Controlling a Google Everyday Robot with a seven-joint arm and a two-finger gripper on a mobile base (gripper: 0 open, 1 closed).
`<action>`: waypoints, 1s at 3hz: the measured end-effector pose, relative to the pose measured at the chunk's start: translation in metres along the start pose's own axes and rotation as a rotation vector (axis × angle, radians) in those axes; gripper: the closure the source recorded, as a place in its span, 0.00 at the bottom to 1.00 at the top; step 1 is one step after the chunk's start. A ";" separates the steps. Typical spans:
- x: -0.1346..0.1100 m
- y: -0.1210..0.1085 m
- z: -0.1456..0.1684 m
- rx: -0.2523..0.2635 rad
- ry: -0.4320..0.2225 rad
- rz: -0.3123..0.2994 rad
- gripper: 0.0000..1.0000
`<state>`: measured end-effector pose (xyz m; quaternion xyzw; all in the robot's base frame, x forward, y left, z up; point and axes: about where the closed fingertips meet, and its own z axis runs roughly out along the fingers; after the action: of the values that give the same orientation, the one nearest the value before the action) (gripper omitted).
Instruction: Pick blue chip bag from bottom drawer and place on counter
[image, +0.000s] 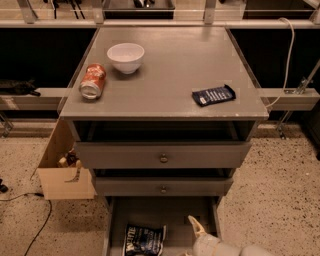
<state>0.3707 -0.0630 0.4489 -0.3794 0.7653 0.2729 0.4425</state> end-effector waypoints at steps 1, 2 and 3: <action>0.034 -0.011 0.024 0.022 0.063 -0.007 0.00; 0.067 -0.025 0.041 0.064 0.095 -0.023 0.00; 0.115 -0.066 0.067 0.140 0.124 -0.028 0.00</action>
Offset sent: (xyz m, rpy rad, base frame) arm 0.0317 -0.0166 -0.1320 -0.1696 0.0000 -0.0803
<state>0.4198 -0.0887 0.3107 -0.3743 0.8030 0.1887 0.4236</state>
